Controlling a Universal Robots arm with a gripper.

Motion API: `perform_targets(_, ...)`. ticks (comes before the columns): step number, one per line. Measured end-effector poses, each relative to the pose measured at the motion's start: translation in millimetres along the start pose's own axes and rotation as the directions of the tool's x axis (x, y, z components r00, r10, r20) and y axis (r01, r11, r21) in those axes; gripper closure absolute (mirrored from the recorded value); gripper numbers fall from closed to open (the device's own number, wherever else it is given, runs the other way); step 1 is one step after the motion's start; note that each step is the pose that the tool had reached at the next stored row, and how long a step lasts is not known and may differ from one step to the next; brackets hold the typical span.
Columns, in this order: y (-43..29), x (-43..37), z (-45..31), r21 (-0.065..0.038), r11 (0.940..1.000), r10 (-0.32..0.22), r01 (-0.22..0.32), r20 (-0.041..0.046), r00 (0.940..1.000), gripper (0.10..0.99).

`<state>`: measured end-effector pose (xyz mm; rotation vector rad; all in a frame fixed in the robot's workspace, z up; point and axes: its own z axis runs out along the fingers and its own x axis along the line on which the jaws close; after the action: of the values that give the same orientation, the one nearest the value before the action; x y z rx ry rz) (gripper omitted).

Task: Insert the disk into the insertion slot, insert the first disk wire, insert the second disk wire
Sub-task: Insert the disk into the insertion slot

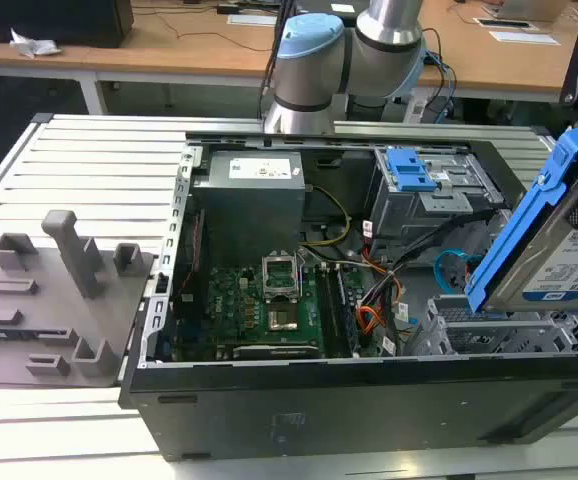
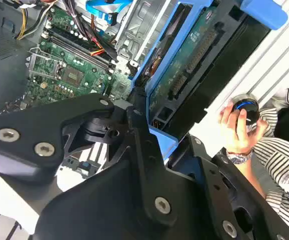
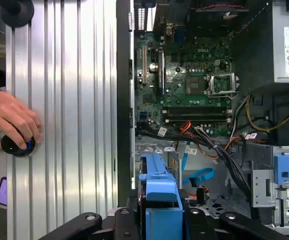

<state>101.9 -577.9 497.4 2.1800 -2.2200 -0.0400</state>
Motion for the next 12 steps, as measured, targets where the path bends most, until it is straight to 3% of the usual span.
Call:
perform_targets(3,-0.4,0.0,9.6,0.0,1.0,0.0,0.0,0.0,1.0,0.722)
perform_targets(7,-0.6,-0.1,14.1,0.0,1.0,0.0,0.0,0.0001,1.0,0.722)
perform_targets(12,-1.0,-0.1,25.9,0.0,1.0,0.0,0.0,0.0,1.0,0.722)
